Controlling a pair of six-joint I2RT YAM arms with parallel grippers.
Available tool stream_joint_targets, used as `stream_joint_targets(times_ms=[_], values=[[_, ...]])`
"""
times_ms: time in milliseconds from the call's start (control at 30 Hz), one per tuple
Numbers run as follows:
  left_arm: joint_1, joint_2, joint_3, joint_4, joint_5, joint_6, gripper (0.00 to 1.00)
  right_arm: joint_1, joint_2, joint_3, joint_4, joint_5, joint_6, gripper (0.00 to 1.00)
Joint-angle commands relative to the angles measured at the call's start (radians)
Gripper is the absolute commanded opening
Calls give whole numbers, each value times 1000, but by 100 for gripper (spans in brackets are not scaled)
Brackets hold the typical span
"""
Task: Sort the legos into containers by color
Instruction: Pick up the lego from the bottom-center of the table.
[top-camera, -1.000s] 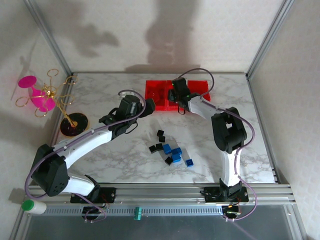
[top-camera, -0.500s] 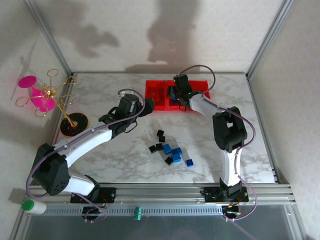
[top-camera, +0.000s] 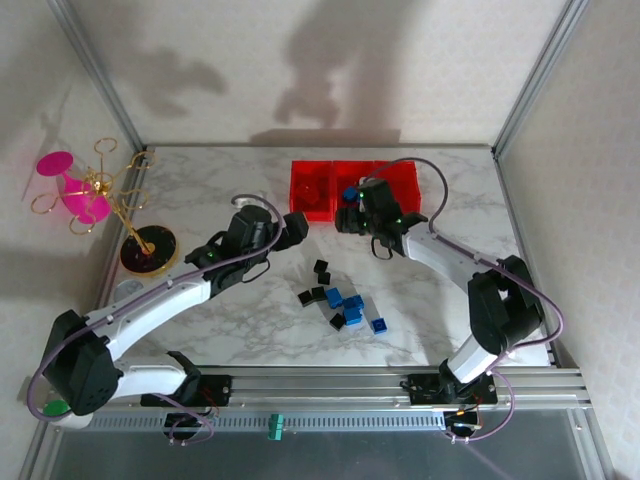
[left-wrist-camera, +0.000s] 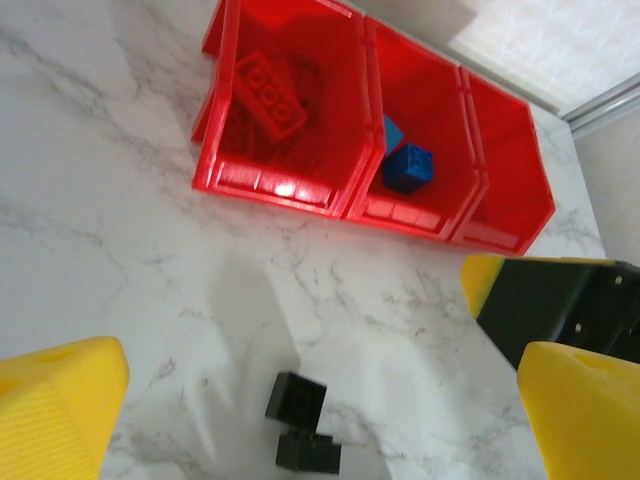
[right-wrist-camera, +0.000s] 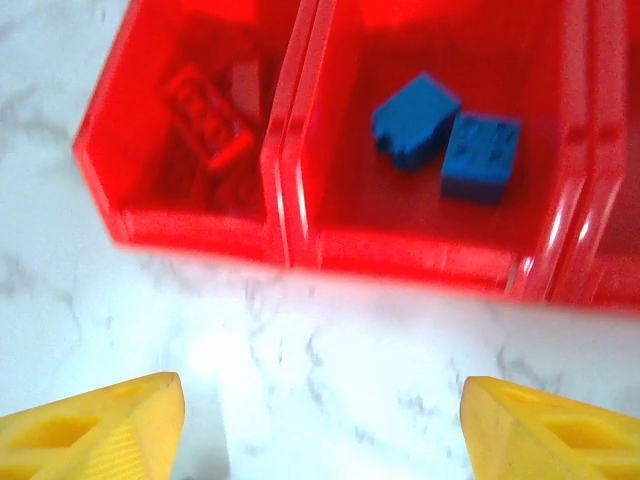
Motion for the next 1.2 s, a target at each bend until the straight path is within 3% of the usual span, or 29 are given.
stream_joint_targets(times_ms=[0, 300, 633, 1000, 1167], values=[[-14, -42, -39, -40, 6, -44, 100, 46, -58, -61, -86, -48, -25, 73], [-22, -137, -153, -72, -3, -120, 100, 198, -148, -215, -110, -69, -25, 69], [-23, -198, -230, -90, -22, -169, 100, 314, -116, -281, -105, -33, 24, 65], [-24, -196, -230, -99, -31, -166, 100, 352, -22, -260, -74, -4, 10, 62], [-24, -201, -232, -106, -40, -166, 100, 353, 0, -252, -59, 6, 13, 53]])
